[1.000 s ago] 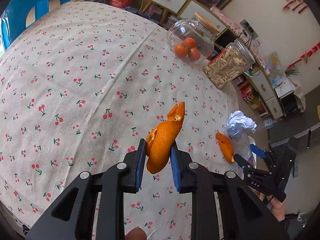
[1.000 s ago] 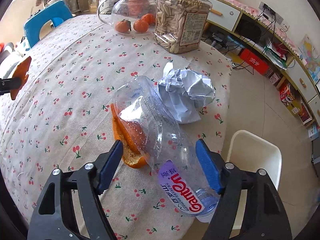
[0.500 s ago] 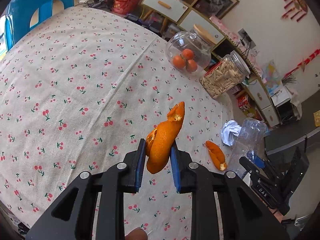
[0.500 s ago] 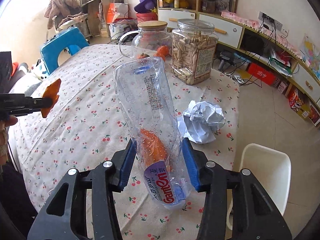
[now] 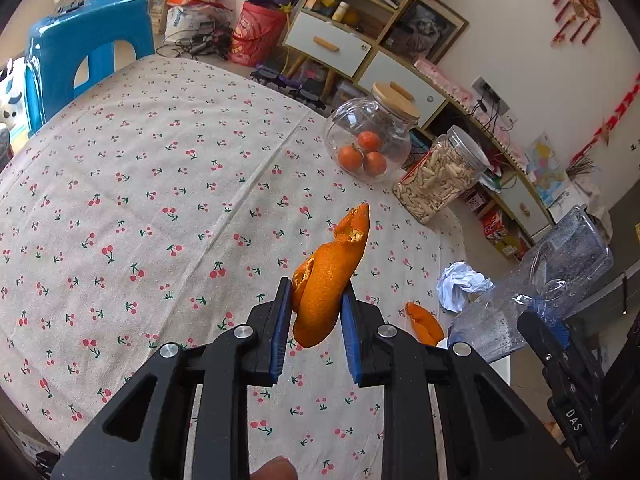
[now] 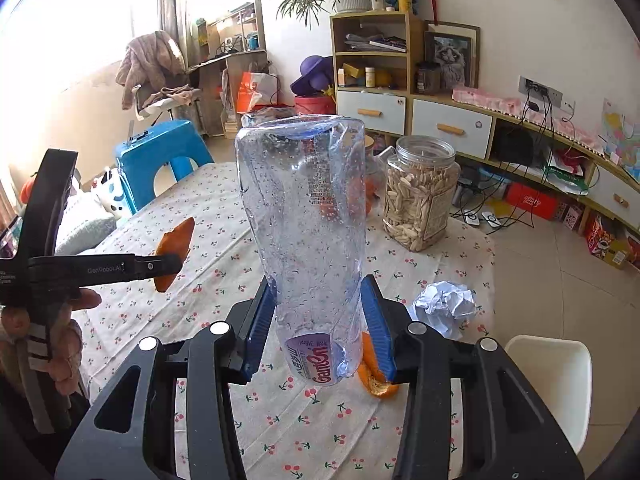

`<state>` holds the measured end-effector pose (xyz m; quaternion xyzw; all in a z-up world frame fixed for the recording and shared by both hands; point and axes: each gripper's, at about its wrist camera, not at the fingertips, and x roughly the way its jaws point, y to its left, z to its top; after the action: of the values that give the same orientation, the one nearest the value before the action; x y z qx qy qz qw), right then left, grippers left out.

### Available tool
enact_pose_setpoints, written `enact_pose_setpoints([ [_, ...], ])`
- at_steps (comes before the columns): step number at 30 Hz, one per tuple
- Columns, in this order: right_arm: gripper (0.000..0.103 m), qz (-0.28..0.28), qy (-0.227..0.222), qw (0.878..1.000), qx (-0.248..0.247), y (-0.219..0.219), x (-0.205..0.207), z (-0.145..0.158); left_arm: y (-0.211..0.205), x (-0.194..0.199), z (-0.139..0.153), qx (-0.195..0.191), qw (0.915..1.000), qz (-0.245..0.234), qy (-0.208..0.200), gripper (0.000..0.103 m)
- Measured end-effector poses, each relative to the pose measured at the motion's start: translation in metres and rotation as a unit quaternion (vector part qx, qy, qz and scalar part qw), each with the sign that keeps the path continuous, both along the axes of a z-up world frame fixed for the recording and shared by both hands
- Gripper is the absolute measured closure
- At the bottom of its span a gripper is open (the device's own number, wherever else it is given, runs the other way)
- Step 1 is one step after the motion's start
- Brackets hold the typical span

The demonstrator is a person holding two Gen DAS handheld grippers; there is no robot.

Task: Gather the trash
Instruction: 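Carry the bottle into the bin and open the right tool while the left tool carries the peel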

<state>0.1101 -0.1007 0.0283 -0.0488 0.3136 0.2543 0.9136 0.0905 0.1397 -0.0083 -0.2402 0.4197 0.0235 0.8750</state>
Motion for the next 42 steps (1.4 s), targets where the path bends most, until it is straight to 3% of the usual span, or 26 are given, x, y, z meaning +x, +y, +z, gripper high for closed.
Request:
enact_pose_setpoints([
  [16, 0.061, -0.066, -0.065, 0.995, 0.047, -0.042, -0.021, 0.031, -0.059, -0.016, 0.048, 0.075, 0.9937, 0.016, -0.082, 0.079],
  [23, 0.061, -0.119, -0.075, 0.988, 0.059, -0.081, -0.024, 0.037, -0.103, -0.012, 0.056, 0.088, 0.9918, -0.029, -0.088, 0.079],
  [33, 0.061, -0.210, -0.054, 0.974, 0.071, -0.159, -0.009, 0.025, -0.165, 0.006, 0.061, 0.083, 0.9898, -0.079, -0.085, 0.079],
  [42, 0.060, -0.317, 0.005, 0.943, 0.100, -0.236, 0.023, -0.009, -0.236, 0.025, 0.056, 0.085, 0.9835, -0.141, -0.075, 0.079],
])
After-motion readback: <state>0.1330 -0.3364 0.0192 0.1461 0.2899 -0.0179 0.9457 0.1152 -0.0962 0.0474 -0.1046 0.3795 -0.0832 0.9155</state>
